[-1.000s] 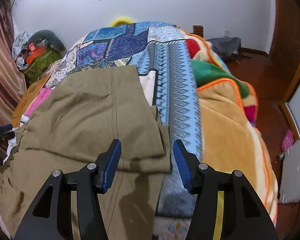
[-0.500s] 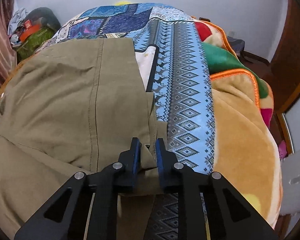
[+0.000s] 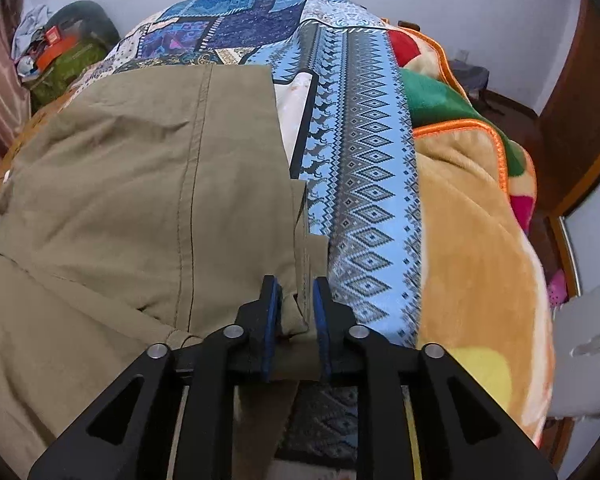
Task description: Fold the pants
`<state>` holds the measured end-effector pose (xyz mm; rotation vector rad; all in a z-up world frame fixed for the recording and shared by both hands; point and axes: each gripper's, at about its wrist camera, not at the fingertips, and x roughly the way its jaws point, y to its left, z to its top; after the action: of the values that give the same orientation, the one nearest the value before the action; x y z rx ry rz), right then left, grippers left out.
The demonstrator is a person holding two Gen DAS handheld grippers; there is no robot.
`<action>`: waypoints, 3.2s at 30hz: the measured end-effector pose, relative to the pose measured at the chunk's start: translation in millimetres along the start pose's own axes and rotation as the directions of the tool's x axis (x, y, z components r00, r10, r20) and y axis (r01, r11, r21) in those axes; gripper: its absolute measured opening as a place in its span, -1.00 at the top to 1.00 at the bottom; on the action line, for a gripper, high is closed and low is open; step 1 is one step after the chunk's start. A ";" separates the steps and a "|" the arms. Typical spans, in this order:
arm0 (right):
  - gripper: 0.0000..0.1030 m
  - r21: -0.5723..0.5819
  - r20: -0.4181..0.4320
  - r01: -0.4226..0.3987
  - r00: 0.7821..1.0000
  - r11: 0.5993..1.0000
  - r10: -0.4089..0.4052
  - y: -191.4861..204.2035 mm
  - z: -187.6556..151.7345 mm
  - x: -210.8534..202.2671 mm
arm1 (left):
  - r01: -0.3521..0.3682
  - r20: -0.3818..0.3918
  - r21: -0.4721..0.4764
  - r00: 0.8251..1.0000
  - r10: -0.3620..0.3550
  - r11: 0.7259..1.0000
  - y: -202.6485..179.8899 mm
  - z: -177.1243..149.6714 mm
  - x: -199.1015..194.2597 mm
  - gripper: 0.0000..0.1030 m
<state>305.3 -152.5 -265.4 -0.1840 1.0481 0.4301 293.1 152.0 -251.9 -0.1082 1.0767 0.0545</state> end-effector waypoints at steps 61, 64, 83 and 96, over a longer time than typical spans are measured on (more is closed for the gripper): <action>0.96 0.030 0.468 0.020 0.883 0.999 -0.032 14.3 150.8 -130.7 | -0.103 0.343 0.069 0.936 0.074 0.992 -12.8 83.9 -102.6 0.06; 0.96 0.031 0.470 0.003 0.883 1.000 -0.017 11.5 122.0 -151.1 | -0.106 0.346 0.109 0.936 0.062 0.988 -21.3 63.2 -112.8 0.06; 0.96 0.052 0.329 -0.107 0.941 0.993 0.085 28.7 -68.9 -165.1 | -0.067 0.215 0.169 0.976 0.029 0.983 -36.9 -96.3 -111.4 0.05; 0.95 0.125 0.201 -0.096 0.977 0.987 0.070 36.2 -147.8 -147.3 | -0.073 0.147 0.093 0.987 0.059 0.993 -22.8 -148.7 -109.6 0.05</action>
<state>109.2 -208.9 -208.4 0.0228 0.8893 0.4425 113.2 113.2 -223.8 0.0206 0.9368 0.0681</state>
